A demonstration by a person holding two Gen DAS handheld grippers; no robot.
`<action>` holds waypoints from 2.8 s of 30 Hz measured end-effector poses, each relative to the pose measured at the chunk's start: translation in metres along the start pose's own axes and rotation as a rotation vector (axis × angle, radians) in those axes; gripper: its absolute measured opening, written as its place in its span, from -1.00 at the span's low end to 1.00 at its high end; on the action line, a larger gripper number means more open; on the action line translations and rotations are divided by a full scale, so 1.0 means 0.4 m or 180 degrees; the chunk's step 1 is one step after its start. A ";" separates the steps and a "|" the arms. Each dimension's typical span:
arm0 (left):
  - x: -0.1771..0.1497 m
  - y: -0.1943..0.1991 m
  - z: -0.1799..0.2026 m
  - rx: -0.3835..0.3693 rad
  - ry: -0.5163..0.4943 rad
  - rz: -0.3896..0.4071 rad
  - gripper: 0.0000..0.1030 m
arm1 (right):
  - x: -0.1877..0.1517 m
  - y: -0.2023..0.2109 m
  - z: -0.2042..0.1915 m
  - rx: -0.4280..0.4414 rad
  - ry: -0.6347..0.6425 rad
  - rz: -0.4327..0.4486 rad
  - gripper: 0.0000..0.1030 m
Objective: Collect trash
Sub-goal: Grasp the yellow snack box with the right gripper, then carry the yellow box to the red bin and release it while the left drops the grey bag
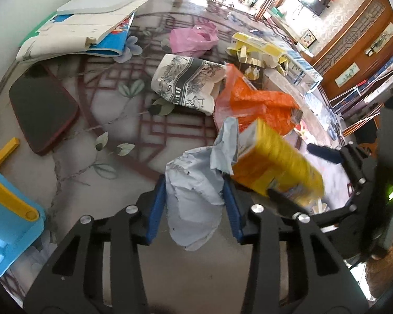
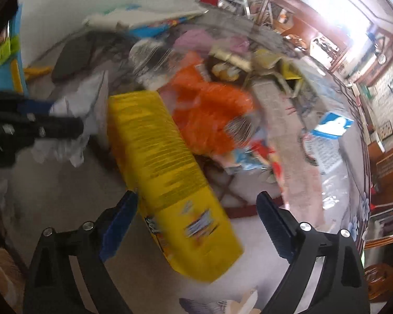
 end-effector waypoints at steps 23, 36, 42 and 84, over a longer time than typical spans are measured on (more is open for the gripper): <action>0.118 0.071 0.124 -0.0106 -0.0194 0.0434 -0.21 | 0.032 0.286 0.187 0.0625 -0.1485 0.0664 -0.32; 0.228 0.062 0.374 -0.0406 -0.0583 0.0610 -0.21 | -0.061 0.370 0.438 0.0426 -0.2232 0.0829 -0.32; 0.273 0.045 0.495 -0.0471 -0.0705 0.0655 -0.21 | -0.124 0.395 0.548 0.0379 -0.2442 0.0895 -0.32; 0.398 -0.258 1.325 -0.1271 -0.1508 0.0193 0.39 | -0.554 0.418 1.267 -0.0142 -0.4059 0.0954 0.15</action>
Point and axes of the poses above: each gripper's, at about its wrist camera, not at the fingertips, and y roughly against the way its jaws point, z to its right, x to its top, the point moved 8 cm from there along -y, roughly the way its jaws point, and after that the axes turned 15 degrees about -y, right-handed, at the moved point
